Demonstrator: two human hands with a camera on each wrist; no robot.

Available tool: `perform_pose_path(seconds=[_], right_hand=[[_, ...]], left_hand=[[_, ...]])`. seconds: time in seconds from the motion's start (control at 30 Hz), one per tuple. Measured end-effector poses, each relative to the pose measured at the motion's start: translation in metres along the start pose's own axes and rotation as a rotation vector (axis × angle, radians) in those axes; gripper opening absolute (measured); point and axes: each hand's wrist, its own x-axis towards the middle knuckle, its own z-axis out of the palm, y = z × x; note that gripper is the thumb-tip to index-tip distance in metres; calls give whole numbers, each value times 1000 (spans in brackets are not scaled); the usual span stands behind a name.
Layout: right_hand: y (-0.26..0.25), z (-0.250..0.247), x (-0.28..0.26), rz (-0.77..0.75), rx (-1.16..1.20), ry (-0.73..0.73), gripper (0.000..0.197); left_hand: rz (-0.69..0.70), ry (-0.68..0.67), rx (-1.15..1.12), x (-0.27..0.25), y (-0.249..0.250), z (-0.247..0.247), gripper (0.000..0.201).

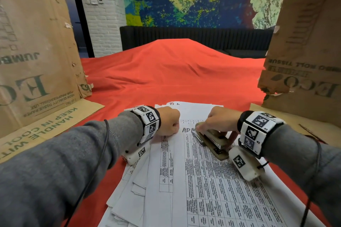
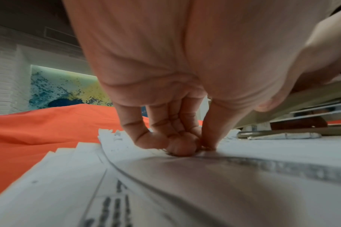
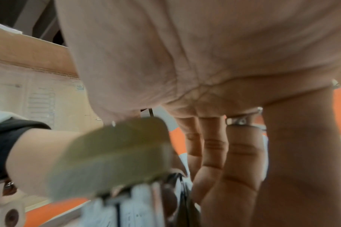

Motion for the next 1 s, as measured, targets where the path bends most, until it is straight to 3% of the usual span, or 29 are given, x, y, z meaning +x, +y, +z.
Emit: perform_pose_path(seconds=[0.2,0.3,0.6,0.77,0.9,1.0], right_hand=[[-8,-5,-8,-53,0,-35,43],[-11,-5,-12,-67,-45,-51,50],[-13,2,-4,-116,-214,-64,51],[-3,1,-2,-140,-129,-10,44],[2,-1,-3,-155,-8,55,43],[5,-4,-6,-164,137,210,44]], left_hand=[[-12,36,107,-5,10,2,33],[6,75,23,-8,8,-2,22],[40,149,-45,-13,6,-5,17],[23,142,-71,-14,-3,-5,21],[-1,207,-202,-17,-4,-10,17],[-29,278,-499,-12,3,-12,12]])
